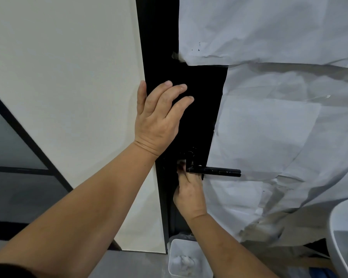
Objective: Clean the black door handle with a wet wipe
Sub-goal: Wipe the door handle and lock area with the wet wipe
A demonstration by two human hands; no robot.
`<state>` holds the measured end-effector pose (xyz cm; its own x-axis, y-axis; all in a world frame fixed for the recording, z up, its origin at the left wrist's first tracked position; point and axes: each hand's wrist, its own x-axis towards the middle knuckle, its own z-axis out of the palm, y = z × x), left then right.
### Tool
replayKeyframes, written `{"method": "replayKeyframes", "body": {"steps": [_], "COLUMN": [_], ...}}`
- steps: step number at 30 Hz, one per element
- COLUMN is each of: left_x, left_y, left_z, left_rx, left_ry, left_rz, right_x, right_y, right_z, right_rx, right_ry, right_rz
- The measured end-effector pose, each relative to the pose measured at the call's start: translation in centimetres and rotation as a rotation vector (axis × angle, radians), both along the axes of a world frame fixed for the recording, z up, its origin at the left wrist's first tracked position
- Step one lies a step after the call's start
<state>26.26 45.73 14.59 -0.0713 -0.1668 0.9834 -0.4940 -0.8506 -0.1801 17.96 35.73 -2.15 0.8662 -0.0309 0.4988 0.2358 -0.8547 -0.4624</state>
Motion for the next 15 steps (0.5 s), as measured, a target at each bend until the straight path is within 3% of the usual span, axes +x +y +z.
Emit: {"method": "replayKeyframes", "body": {"steps": [6, 12, 15], "left_x": [0.1, 0.2, 0.3], "left_y": [0.0, 0.0, 0.1], "left_z": [-0.1, -0.1, -0.2], "left_rx": [0.0, 0.017, 0.022], "left_ry": [-0.009, -0.011, -0.021], "left_rz": [0.011, 0.022, 0.018], "right_x": [-0.7, -1.5, -2.5], "right_y": [-2.4, -1.7, -2.0], "right_z": [-0.1, 0.1, 0.5], "right_rx": [0.08, 0.055, 0.168], "right_ry": [-0.116, 0.007, 0.009], "right_rz": [-0.153, -0.08, -0.012]}}
